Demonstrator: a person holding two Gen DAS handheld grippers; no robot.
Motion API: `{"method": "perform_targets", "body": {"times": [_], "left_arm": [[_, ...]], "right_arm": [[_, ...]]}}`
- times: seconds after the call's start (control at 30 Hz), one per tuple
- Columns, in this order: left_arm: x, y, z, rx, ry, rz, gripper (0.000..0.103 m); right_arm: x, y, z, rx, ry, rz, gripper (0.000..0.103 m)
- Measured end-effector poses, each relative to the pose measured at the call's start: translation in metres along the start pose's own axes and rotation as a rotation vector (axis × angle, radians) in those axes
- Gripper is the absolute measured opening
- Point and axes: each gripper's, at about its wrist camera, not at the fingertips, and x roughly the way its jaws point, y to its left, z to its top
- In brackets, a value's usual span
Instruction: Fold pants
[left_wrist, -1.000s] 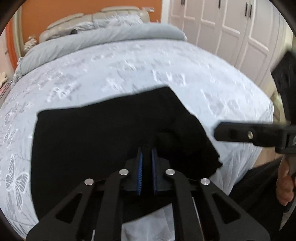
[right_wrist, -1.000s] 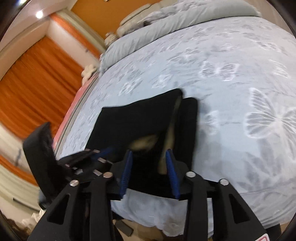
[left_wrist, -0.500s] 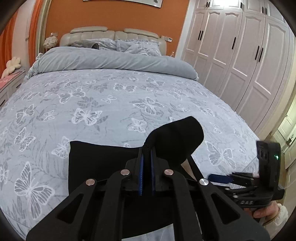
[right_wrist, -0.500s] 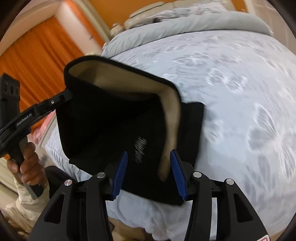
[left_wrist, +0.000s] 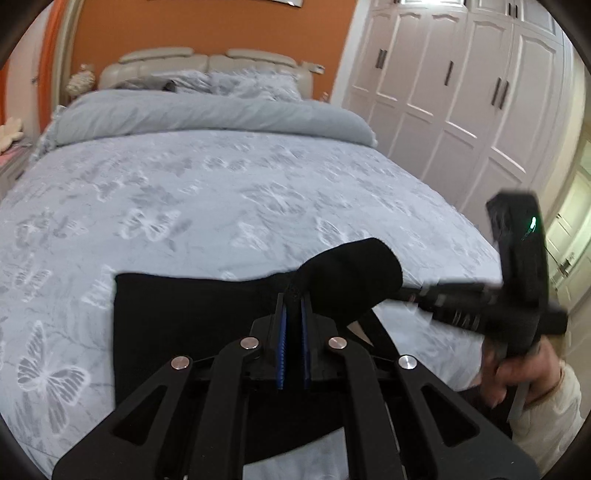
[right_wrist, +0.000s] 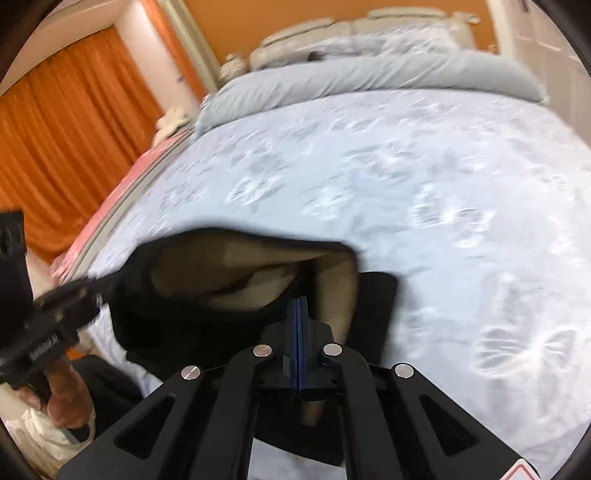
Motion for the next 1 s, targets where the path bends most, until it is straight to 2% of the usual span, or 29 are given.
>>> {"method": "perform_targets", "body": {"times": [0.03,0.07,0.13,0.2,0.23,0.27,0.3,0.37,0.43,0.53,0.63,0.67,0.73,0.8,0.93,1.0], "left_arm": [[0.006,-0.003,-0.005,0.004,0.02,-0.007,0.006],[0.01,-0.004,-0.008,0.005,0.035,-0.006,0.006],[0.014,-0.003,-0.012,-0.001,0.047,-0.007,0.006],[0.012,-0.001,-0.011,-0.01,0.035,0.002,0.006],[0.009,0.001,-0.009,-0.017,0.017,0.021,0.006],[0.005,0.003,-0.007,-0.019,-0.004,0.04,0.006],[0.002,0.006,-0.004,-0.022,-0.021,0.056,0.006],[-0.002,0.012,0.001,-0.034,-0.045,0.08,0.006],[-0.005,0.019,0.007,-0.052,-0.059,0.094,0.006],[-0.007,0.03,0.013,-0.081,-0.071,0.093,0.006],[-0.008,0.033,0.015,-0.085,-0.072,0.087,0.006],[-0.009,0.033,0.015,-0.084,-0.073,0.083,0.006],[-0.011,0.031,0.016,-0.078,-0.074,0.079,0.006],[-0.011,0.029,0.016,-0.075,-0.074,0.069,0.006],[-0.016,0.019,0.011,-0.059,-0.076,0.015,0.006],[-0.016,0.009,0.006,-0.036,-0.076,-0.004,0.006]], "right_arm": [[0.004,-0.01,-0.003,0.012,0.019,-0.018,0.004],[0.015,-0.023,-0.009,0.049,0.069,-0.016,0.011],[0.031,-0.029,-0.015,0.086,0.131,-0.002,0.011],[0.04,-0.017,-0.018,0.046,0.147,0.037,0.012],[0.042,-0.008,-0.018,0.018,0.145,0.048,0.022],[0.045,0.002,-0.016,-0.013,0.144,0.066,0.04],[0.047,0.012,-0.015,-0.033,0.137,0.074,0.047],[0.054,0.019,-0.013,-0.073,0.143,0.077,0.049],[0.063,0.025,-0.011,-0.098,0.16,0.036,0.049],[0.078,0.022,-0.005,-0.089,0.193,0.018,0.058],[0.096,0.018,-0.005,-0.069,0.217,0.021,0.059],[0.099,0.018,-0.004,-0.063,0.211,0.025,0.052],[0.099,0.017,-0.002,-0.058,0.205,0.018,0.022],[0.087,0.01,0.002,-0.004,0.175,0.087,0.021],[0.047,0.003,0.007,0.013,0.079,0.097,0.02],[0.034,-0.006,0.002,0.026,0.059,0.085,0.02]]}}
